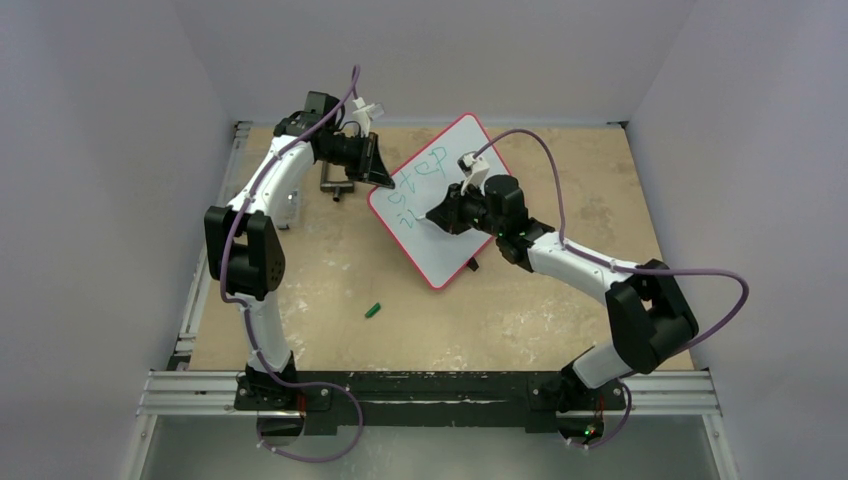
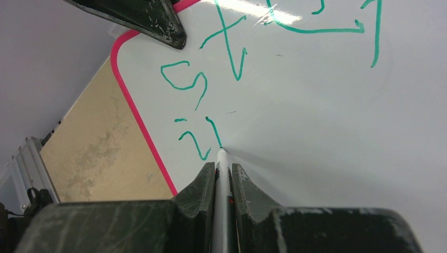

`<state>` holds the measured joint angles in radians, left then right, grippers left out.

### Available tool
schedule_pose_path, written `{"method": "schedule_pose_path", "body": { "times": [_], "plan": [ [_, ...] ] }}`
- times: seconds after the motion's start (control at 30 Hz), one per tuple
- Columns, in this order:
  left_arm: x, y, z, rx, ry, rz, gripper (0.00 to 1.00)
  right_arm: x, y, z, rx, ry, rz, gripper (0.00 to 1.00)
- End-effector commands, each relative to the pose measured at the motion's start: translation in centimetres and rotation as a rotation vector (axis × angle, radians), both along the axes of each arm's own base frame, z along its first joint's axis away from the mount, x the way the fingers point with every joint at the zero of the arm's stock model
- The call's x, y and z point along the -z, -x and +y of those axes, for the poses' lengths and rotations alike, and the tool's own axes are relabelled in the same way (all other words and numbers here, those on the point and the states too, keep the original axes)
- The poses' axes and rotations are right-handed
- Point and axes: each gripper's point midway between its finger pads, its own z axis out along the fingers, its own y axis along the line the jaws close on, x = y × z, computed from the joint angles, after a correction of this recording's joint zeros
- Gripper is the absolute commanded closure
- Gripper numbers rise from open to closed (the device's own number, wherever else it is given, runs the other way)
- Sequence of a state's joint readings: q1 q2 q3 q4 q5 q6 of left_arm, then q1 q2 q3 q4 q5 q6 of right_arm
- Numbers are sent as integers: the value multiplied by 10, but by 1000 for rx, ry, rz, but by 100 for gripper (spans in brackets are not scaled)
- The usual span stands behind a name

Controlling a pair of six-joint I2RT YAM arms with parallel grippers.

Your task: Write a sentence on the whiteboard

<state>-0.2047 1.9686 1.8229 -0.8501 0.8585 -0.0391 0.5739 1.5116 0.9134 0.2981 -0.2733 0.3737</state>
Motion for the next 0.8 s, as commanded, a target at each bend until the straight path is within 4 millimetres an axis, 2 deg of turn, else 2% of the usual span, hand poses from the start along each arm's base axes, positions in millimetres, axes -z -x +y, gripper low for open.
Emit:
{"method": "schedule_pose_path", "body": {
  "times": [0.0,0.33,0.57,0.77],
  "plan": [
    [-11,8,-7,54,-28,-93,100,-6,-6,-4,27,27,-21,100],
    [-10,9,-8,57,-30,-91,100,-26,-23,7,31,2,-50,100],
    [-11,9,-8,58,-30,-94,100,-28,-30,7,54,8,-55,100],
    [-11,10,-8,59,-32,-96,100,-22,-31,5,67,19,-39,100]
  ]
}}
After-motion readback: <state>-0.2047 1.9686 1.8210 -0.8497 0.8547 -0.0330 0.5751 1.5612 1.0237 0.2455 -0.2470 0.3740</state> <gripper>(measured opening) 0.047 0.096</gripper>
